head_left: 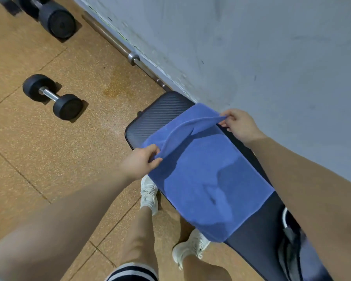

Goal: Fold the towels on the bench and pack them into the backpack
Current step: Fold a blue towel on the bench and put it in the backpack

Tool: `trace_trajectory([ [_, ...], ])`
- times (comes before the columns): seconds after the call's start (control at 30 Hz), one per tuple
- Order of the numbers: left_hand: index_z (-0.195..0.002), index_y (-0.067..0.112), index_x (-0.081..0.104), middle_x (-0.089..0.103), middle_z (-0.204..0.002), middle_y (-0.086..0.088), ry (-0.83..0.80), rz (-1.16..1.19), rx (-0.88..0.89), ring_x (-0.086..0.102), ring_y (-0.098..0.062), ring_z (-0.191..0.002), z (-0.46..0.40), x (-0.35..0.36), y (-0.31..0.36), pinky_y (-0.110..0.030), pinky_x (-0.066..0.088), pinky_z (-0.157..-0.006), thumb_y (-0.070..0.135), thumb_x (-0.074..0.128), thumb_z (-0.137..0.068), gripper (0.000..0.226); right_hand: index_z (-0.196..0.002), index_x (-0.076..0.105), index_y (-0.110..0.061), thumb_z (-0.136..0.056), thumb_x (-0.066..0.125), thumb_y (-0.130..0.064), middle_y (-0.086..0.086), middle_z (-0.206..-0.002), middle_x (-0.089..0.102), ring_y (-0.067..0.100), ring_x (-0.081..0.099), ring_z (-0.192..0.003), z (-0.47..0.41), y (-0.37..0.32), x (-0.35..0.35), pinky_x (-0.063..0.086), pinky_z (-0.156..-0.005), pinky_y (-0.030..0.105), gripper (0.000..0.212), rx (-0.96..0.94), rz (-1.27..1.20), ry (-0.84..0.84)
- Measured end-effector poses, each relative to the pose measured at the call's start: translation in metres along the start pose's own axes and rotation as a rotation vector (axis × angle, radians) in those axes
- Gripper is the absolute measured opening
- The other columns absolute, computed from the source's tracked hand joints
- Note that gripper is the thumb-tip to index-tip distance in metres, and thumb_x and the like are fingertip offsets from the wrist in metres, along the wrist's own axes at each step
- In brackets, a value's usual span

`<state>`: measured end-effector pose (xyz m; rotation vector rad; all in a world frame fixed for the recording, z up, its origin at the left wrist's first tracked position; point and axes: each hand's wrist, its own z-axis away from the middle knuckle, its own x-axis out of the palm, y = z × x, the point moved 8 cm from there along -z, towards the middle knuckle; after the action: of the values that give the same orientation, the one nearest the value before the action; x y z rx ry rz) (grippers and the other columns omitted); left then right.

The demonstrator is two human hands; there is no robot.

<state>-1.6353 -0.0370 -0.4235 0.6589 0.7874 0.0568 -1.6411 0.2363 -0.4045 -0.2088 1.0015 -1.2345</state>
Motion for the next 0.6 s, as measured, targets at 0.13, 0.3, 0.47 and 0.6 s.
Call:
trace_trajectory([
  [0.13,-0.086,0.021,0.038,0.041,-0.06,0.012,-0.102,-0.083,0.117,0.044,-0.017,-0.062,0.037,0.069,0.07,-0.026,0.028,-0.051,0.026,0.05,-0.092,0.015,-0.077,0.057,-0.014,-0.091,0.042,-0.018,0.006,-0.073,0.061,0.014,0.058,-0.065,0.049,0.072,-0.039,0.046,-0.056,0.018,0.021,0.118,-0.15,0.008],
  [0.3,-0.099,0.015,0.049,0.054,-0.071,0.004,-0.261,-0.162,0.185,0.045,-0.017,-0.067,0.069,0.151,0.143,-0.029,0.034,-0.058,0.027,0.049,-0.091,0.014,-0.081,0.058,-0.008,-0.09,0.054,-0.017,0.016,-0.083,0.062,0.014,0.056,-0.062,0.082,0.164,-0.08,0.044,-0.057,0.021,0.013,0.146,-0.039,0.047],
  [0.47,-0.107,0.013,0.046,0.054,-0.077,-0.004,-0.418,-0.267,0.278,0.045,-0.02,-0.067,0.07,0.222,0.193,-0.03,0.034,-0.058,0.025,0.047,-0.09,0.02,-0.08,0.058,-0.015,-0.083,0.043,0.006,0.004,-0.074,0.054,0.024,0.053,-0.072,0.09,0.244,-0.101,0.045,-0.067,0.031,0.026,0.204,-0.021,0.093],
  [0.6,-0.11,0.012,0.042,0.058,-0.089,-0.011,-0.545,-0.417,0.28,0.047,-0.025,-0.073,0.06,0.271,0.188,-0.03,0.033,-0.061,0.022,0.044,-0.092,0.021,-0.114,0.053,-0.009,-0.087,0.045,0.002,0.009,-0.091,0.054,0.025,0.053,-0.081,0.079,0.293,-0.091,0.047,-0.076,0.036,0.03,0.257,-0.086,0.115],
])
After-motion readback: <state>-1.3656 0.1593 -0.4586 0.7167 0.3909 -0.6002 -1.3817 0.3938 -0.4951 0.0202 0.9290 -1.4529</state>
